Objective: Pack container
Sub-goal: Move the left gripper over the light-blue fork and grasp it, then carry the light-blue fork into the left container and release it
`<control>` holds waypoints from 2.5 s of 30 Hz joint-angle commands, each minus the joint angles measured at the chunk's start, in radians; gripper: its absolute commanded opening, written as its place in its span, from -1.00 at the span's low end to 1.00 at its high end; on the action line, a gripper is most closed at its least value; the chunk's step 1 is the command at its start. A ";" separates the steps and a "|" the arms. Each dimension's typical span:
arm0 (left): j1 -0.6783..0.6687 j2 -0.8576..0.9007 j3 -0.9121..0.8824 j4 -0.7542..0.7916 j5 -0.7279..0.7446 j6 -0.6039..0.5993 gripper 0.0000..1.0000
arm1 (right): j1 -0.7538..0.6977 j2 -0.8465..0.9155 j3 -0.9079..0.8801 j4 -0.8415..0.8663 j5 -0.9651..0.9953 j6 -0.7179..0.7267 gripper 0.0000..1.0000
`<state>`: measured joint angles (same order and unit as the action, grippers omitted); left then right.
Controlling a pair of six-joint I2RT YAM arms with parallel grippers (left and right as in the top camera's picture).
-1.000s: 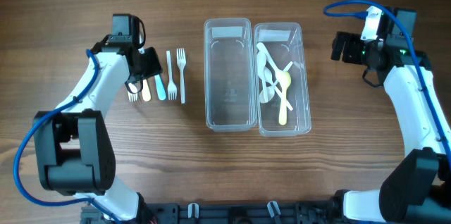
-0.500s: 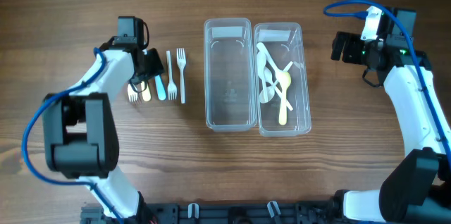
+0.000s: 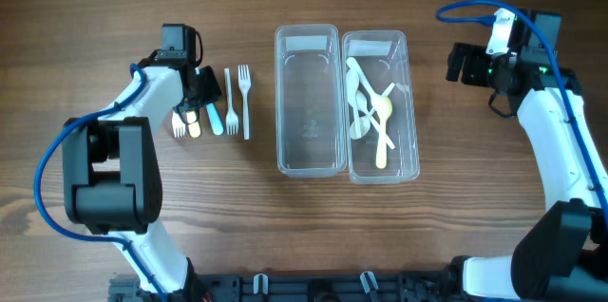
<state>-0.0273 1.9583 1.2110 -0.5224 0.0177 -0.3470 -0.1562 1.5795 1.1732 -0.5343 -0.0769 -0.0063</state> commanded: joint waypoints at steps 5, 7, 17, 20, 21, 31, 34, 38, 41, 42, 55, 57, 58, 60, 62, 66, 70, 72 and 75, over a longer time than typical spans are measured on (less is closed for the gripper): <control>-0.018 0.029 -0.001 -0.001 -0.001 -0.002 -0.89 | -0.001 -0.014 -0.007 0.003 0.010 -0.017 0.99; -0.022 0.028 -0.001 0.000 -0.001 -0.002 -0.92 | -0.001 -0.014 -0.007 0.003 0.010 -0.018 0.99; -0.025 -0.122 0.103 -0.089 -0.001 0.002 -0.92 | -0.001 -0.014 -0.007 0.003 0.010 -0.017 0.99; -0.027 -0.195 0.136 -0.142 -0.002 0.002 -0.92 | -0.001 -0.014 -0.007 0.003 0.010 -0.017 1.00; -0.027 -0.215 0.141 -0.155 -0.001 0.002 -0.92 | -0.001 -0.014 -0.007 0.003 0.010 -0.017 0.99; -0.189 -0.395 0.148 -0.246 0.121 0.002 -0.92 | -0.001 -0.014 -0.007 0.003 0.010 -0.017 0.99; -0.289 -0.391 0.148 -0.233 0.123 0.003 -0.92 | -0.001 -0.014 -0.007 0.003 0.010 -0.017 0.99; -0.408 -0.370 0.148 -0.205 0.107 0.029 -0.92 | -0.001 -0.014 -0.007 0.003 0.010 -0.017 1.00; -0.478 -0.349 0.148 -0.192 0.037 0.024 -0.92 | -0.001 -0.014 -0.007 0.003 0.010 -0.017 1.00; -0.497 -0.340 0.148 -0.189 0.018 0.024 -0.92 | -0.001 -0.014 -0.007 0.003 0.010 -0.017 0.99; -0.531 -0.272 0.156 -0.142 0.017 0.024 0.38 | -0.001 -0.014 -0.007 0.003 0.010 -0.017 0.99; -0.519 -0.282 0.175 -0.152 -0.003 0.025 0.38 | -0.001 -0.014 -0.007 0.003 0.010 -0.017 1.00; -0.509 -0.290 0.187 -0.164 -0.024 0.025 0.37 | -0.001 -0.014 -0.007 0.003 0.010 -0.017 0.99; -0.483 -0.312 0.210 -0.201 -0.079 0.025 0.36 | -0.001 -0.014 -0.007 0.003 0.010 -0.017 0.99; -0.454 -0.334 0.219 -0.235 -0.122 0.024 0.36 | -0.001 -0.014 -0.007 0.003 0.010 -0.017 1.00; -0.364 -0.377 0.219 -0.316 -0.219 0.024 0.35 | -0.001 -0.014 -0.007 0.003 0.010 -0.017 0.99; -0.240 -0.374 0.218 -0.371 -0.243 0.023 0.35 | -0.001 -0.014 -0.007 0.003 0.010 -0.017 1.00; -0.185 -0.362 0.214 -0.381 -0.243 0.016 0.30 | -0.001 -0.014 -0.007 0.003 0.010 -0.017 1.00; -0.124 -0.331 0.212 -0.388 -0.243 0.016 0.25 | -0.001 -0.014 -0.007 0.003 0.010 -0.018 1.00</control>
<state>-0.2134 1.5951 1.4147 -0.9028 -0.1925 -0.3317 -0.1562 1.5795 1.1728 -0.5343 -0.0769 -0.0063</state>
